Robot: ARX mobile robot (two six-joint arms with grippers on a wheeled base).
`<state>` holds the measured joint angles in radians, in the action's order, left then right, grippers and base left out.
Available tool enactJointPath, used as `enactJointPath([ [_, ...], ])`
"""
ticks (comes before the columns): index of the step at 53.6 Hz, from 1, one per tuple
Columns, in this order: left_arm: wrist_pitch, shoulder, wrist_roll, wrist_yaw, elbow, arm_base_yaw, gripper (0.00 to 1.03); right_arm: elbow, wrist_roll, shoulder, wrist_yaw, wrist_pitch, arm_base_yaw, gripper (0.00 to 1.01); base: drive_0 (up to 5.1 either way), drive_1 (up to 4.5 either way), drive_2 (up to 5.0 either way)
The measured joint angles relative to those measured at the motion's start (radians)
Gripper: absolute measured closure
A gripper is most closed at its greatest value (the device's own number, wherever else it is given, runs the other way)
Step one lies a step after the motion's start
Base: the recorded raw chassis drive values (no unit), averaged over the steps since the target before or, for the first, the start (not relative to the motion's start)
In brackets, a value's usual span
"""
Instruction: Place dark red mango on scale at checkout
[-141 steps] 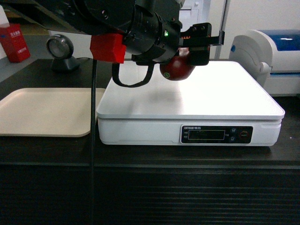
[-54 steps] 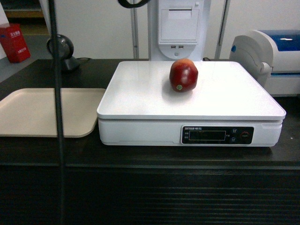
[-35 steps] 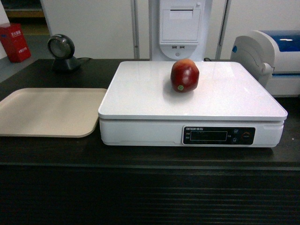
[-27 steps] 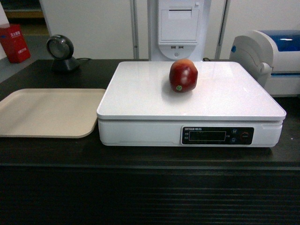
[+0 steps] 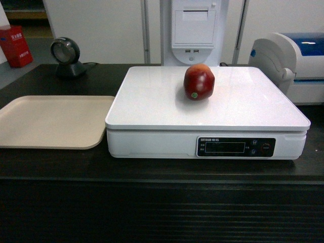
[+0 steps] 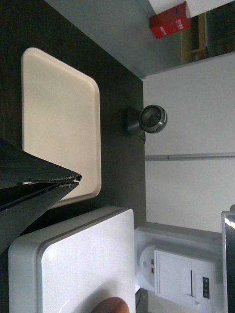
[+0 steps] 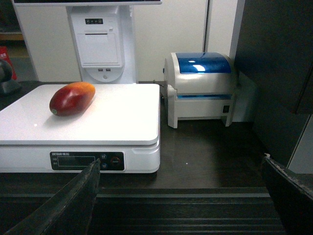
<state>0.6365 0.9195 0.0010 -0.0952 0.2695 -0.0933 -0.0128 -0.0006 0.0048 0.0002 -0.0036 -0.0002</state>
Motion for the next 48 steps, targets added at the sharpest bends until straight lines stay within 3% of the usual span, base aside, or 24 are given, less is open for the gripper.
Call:
enactJointPath([
  [6, 0.001, -0.061, 0.000, 0.020, -0.050, 0.015, 1.01, 0.000, 0.000, 0.000, 0.000, 0.000, 0.000, 0.03, 0.0, 0.00, 0.0],
  [10, -0.006, -0.100, 0.000, 0.077, -0.081, 0.068, 1.01, 0.000, 0.000, 0.000, 0.000, 0.000, 0.000, 0.03, 0.0, 0.00, 0.0],
  [15, -0.020, -0.137, 0.000, 0.080, -0.109, 0.100, 1.01, 0.000, 0.000, 0.000, 0.000, 0.000, 0.000, 0.03, 0.0, 0.00, 0.0],
  [35, -0.119, -0.325, 0.000, 0.095, -0.200, 0.090, 1.01, 0.000, 0.000, 0.000, 0.000, 0.000, 0.000, 0.03, 0.0, 0.00, 0.0],
  [48, -0.377, -0.664, 0.000, 0.095, -0.261, 0.090, 1.01, 0.000, 0.000, 0.000, 0.000, 0.000, 0.000, 0.03, 0.0, 0.00, 0.0],
])
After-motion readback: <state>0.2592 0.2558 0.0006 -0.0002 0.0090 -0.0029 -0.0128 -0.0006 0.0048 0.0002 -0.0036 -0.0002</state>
